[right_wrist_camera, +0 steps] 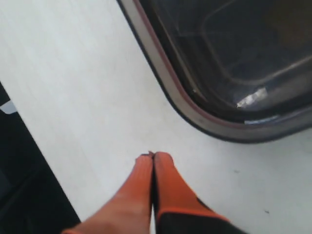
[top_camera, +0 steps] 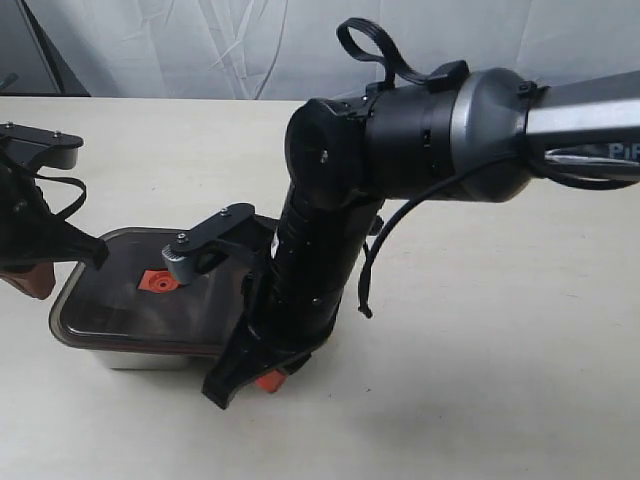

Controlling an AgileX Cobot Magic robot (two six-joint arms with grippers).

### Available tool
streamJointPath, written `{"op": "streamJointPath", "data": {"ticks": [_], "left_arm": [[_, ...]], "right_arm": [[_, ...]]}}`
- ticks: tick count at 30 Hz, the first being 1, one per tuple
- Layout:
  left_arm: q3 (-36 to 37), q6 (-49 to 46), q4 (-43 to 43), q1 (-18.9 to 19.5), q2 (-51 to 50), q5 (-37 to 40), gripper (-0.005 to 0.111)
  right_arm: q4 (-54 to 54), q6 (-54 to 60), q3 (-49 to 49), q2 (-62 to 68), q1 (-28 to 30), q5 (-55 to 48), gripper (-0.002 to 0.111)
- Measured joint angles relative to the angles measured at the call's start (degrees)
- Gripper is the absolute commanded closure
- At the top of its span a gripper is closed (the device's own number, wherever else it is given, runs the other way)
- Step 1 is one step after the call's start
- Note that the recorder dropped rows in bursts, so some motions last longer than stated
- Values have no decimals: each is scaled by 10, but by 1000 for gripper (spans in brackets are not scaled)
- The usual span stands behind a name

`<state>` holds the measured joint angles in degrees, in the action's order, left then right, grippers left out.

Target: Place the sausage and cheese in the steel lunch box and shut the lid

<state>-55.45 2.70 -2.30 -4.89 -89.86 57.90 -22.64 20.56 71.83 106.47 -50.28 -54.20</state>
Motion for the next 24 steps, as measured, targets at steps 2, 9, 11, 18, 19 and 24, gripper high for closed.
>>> {"op": "streamJointPath", "data": {"ticks": [2,9,11,18,19,24], "left_arm": [[0,0,0,0,0,0,107],[0,0,0,0,0,-1,107],[0,0,0,0,0,-1,107],[0,0,0,0,0,-1,107],[0,0,0,0,0,-1,107],[0,0,0,0,0,-1,107]], "right_arm": [[0,0,0,2,-3,12,109],[3,0,0,11,-3,20,109],[13,-11,0,11,-3,32,109],[65,-55,0,11,-3,44,109],[70,-58,0,11,-3,44,109],[73,-60,0,11,-3,45,109]]}}
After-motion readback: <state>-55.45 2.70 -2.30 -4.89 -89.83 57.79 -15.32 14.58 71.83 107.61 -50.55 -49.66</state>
